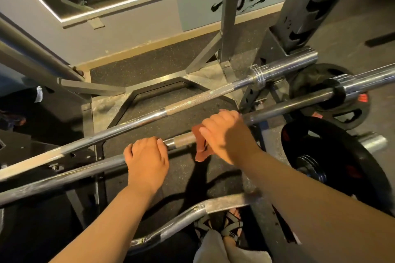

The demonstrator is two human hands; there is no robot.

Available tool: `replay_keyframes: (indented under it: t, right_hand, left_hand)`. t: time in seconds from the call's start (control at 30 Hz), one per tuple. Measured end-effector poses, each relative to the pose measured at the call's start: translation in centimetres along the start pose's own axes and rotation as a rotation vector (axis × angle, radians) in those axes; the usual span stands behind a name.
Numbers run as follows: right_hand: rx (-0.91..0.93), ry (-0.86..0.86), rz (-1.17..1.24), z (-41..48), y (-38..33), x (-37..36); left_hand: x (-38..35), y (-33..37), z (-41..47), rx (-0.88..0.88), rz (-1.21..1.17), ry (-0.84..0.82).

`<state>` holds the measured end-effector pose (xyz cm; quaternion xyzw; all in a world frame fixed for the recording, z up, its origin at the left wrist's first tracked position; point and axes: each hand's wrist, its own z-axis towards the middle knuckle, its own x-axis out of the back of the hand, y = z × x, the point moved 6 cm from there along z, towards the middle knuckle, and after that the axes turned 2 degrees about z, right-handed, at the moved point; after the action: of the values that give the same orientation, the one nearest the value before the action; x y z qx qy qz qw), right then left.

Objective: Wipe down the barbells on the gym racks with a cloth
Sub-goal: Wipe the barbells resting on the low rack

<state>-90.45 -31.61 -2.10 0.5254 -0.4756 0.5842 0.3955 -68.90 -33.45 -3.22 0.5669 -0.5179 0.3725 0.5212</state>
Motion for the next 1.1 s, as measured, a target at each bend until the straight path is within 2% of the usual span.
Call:
replay_keyframes:
  t: [0.13,0.23,0.3,0.37,0.47,0.53,0.6,0.7,0.77,0.83,0.9,1.0,1.07,1.1]
  right_hand:
    - [-0.428,0.079,0.057,-3.4,6.7,1.1]
    - [-0.579,0.113,0.124,-2.1,4.2,1.0]
    - [-0.497,0.092,0.157,-1.1,0.8,0.7]
    - [-0.318,0.085,0.172,-1.2,-0.9,-0.1]
    - [-0.136,0.085,0.182,-1.9,1.3,-0.3]
    - [-0.086,0.124,0.174,-2.4,3.7,0.5]
    - [-0.146,0.124,0.084,-3.2,6.6,1.2]
    - [-0.534,0.113,0.124,-4.7,11.2,1.9]
    - [-0.681,0.13,0.17,-4.5,10.9,2.5]
    - [-0.669,0.014,0.125,-3.5,8.2,1.8]
    - [-0.528,-0.032,0.079,-2.8,5.2,1.1]
    - [-0.317,-0.098,0.079,-3.0,5.6,1.4]
    - [-0.318,-0.195,-0.007,-3.2,8.1,2.4]
    - [-0.398,-0.216,-0.056,-3.4,9.7,3.1]
  left_hand:
    - [-0.3,4.1,1.1,-0.108,0.111,-0.071]
    - [-0.8,6.5,1.9,-0.172,0.136,-0.111]
    - [-1.1,6.8,2.3,-0.162,0.157,-0.119]
    - [-1.4,6.4,2.5,-0.15,0.185,-0.123]
    - [-1.3,6.3,2.5,-0.165,0.201,-0.092]
    - [-1.1,6.3,2.4,-0.169,0.208,-0.075]
    - [-1.1,6.2,2.3,-0.169,0.233,-0.062]
    - [-1.0,6.4,2.2,-0.192,0.253,-0.062]
    - [-0.9,6.6,2.2,-0.191,0.243,-0.064]
    - [-0.8,6.8,2.1,-0.182,0.239,-0.057]
    - [-0.5,7.0,2.0,-0.177,0.219,-0.051]
    - [-0.3,7.2,1.9,-0.177,0.226,-0.061]
    - [-0.5,7.1,2.0,-0.172,0.216,-0.063]
    - [-0.6,7.0,2.1,-0.171,0.218,-0.058]
